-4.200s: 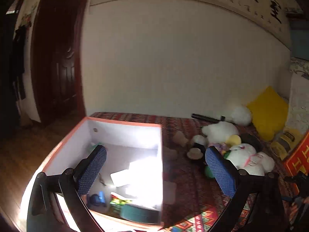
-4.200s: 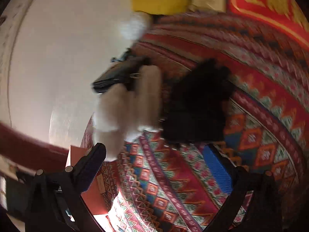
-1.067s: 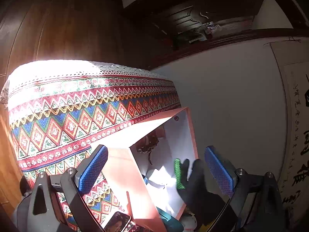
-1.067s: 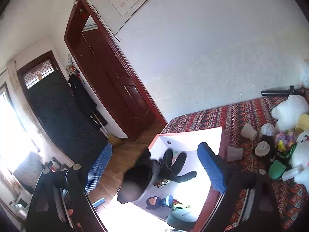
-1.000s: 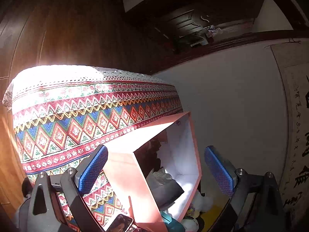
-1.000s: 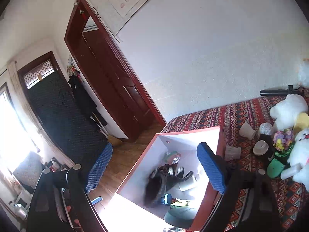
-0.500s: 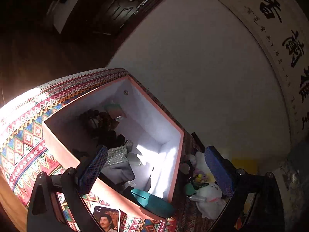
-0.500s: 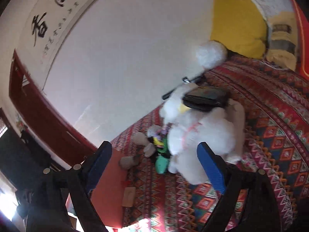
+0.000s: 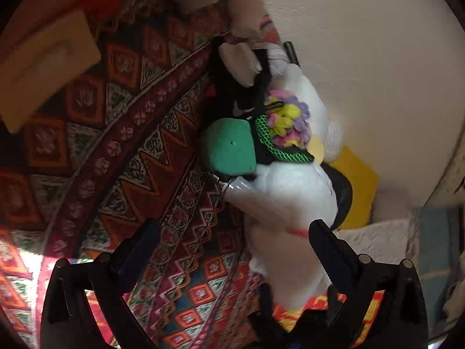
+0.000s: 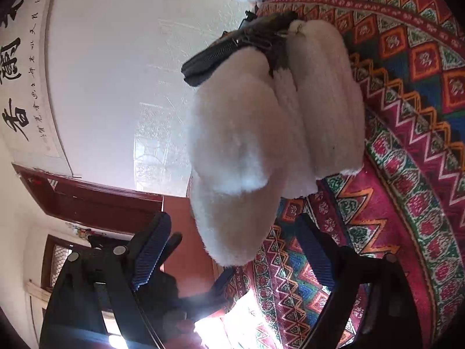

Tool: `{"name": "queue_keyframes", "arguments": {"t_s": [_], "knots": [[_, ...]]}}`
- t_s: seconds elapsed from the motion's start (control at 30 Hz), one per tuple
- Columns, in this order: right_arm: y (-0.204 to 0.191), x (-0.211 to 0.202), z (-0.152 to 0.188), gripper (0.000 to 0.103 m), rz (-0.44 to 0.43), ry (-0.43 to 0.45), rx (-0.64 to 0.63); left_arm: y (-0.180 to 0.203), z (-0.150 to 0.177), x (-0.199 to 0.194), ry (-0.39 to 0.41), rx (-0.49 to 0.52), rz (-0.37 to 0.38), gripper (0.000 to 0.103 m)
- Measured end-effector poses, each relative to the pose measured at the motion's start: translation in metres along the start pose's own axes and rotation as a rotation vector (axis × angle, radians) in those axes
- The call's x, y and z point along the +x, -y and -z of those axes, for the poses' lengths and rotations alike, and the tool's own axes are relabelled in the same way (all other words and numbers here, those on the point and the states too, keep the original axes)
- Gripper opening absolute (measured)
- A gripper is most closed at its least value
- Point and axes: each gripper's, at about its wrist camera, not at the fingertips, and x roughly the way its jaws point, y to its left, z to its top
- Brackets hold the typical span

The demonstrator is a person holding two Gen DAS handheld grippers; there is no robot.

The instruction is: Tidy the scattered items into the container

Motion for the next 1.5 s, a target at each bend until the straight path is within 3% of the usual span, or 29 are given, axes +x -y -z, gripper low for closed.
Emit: {"name": "queue_keyframes", "arguments": {"t_s": [0.17,0.23,0.27,0.3,0.33,0.4,0.5,0.63,0.8,0.97,1.17,1.27,1.37,1.47,1.5], "knots": [[-0.005,0.015,-0.001,0.088,-0.019,-0.048,-0.030,0.003,-0.024,0.041,0.002,-0.051,0.078,0.102],[-0.009,0.026,0.004,0.088,-0.002,-0.076,-0.056,0.012,-0.026,0.052,-0.008,-0.018,0.099,0.094],[-0.011,0.032,0.007,0.088,0.010,-0.096,-0.069,0.014,-0.027,0.058,-0.019,0.000,0.082,0.066],[-0.012,0.038,0.010,0.087,0.019,-0.114,-0.078,0.014,-0.026,0.065,-0.045,0.005,0.058,0.018],[-0.013,0.044,0.013,0.086,0.027,-0.131,-0.083,0.009,-0.026,0.072,-0.079,-0.010,0.040,0.001],[-0.014,0.053,0.018,0.085,0.046,-0.147,-0.092,-0.005,-0.023,0.077,-0.107,-0.065,0.042,0.001],[-0.021,0.058,0.017,0.085,0.107,-0.096,-0.150,-0.010,-0.021,0.068,-0.096,-0.066,0.073,0.001],[-0.023,0.061,0.012,0.083,0.155,-0.029,-0.178,0.006,-0.020,0.044,-0.069,0.014,0.054,0.001],[-0.023,0.062,0.020,0.081,0.185,-0.059,-0.138,0.031,-0.012,0.003,-0.029,0.145,0.044,0.000],[-0.022,0.083,0.042,0.068,0.224,-0.140,-0.161,0.050,0.010,-0.042,-0.012,0.259,0.065,0.000],[-0.032,0.101,0.051,0.058,0.409,-0.061,-0.340,0.062,0.028,-0.070,-0.039,0.307,0.081,0.000],[-0.035,0.104,0.053,0.032,0.484,-0.044,-0.408,0.056,0.039,-0.091,-0.046,0.337,0.102,0.000],[-0.031,0.095,0.051,0.027,0.428,-0.072,-0.351,0.071,0.041,-0.096,0.001,0.398,0.090,0.000],[-0.026,0.078,0.051,0.026,0.320,-0.107,-0.238,0.071,0.027,-0.102,0.075,0.416,-0.023,0.002],[-0.026,0.069,0.052,0.026,0.290,-0.106,-0.213,0.069,0.020,-0.096,0.071,0.407,-0.069,0.017]]}}
